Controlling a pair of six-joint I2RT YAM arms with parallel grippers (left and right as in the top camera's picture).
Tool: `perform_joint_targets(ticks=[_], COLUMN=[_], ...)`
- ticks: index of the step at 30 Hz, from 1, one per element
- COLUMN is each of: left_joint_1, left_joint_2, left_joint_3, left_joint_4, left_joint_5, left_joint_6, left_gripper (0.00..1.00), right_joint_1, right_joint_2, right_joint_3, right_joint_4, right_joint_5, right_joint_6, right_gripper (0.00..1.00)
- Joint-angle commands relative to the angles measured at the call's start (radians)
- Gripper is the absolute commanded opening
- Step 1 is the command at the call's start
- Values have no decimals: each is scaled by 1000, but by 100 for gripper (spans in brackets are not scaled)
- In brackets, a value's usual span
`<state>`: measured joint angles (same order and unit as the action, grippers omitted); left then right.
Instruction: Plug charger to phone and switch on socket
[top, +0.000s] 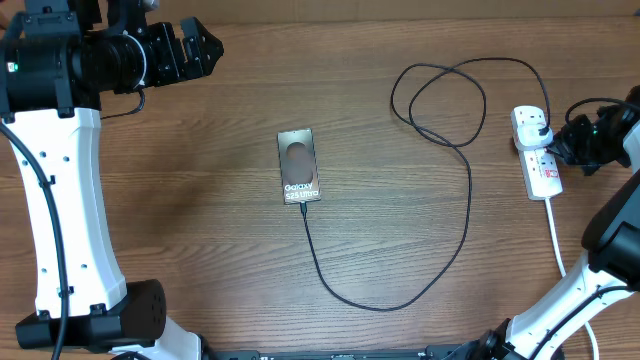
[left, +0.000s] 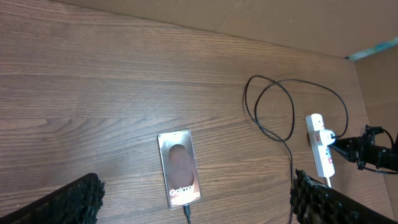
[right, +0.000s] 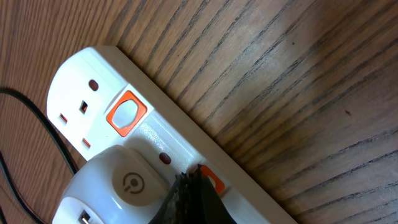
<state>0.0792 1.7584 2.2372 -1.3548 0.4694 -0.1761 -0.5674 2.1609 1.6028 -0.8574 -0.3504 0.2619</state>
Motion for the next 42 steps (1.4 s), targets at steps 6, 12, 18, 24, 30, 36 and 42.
perform_joint_targets(ticks=[6, 12, 18, 24, 30, 36, 42], left_joint_1=[-1, -1, -1, -1, -1, -1, -1], left_joint_2=[3, 3, 3, 3, 3, 3, 3], left_joint_3=[2, 2, 2, 2, 2, 2, 2], left_joint_4=[1, 1, 1, 1, 1, 1, 1], left_joint_5=[-9, -9, -9, -9, -9, -9, -9], left_joint_6=[16, 16, 16, 16, 16, 16, 16], left_gripper=[100, 99, 100, 99, 100, 100, 100], right_joint_1=[60, 69, 88, 103, 109, 109, 110], right_joint_2=[11, 11, 11, 11, 27, 90, 95], right_joint_3=[-32, -32, -32, -32, -32, -32, -32], right_joint_4=[-23, -41, -47, -59, -66, -92, -115], right_joint_5=[-17, -17, -17, -26, -72, -108, -115], right_joint_6=[4, 4, 5, 4, 5, -3, -5], right_gripper=[4, 4, 4, 4, 4, 4, 4])
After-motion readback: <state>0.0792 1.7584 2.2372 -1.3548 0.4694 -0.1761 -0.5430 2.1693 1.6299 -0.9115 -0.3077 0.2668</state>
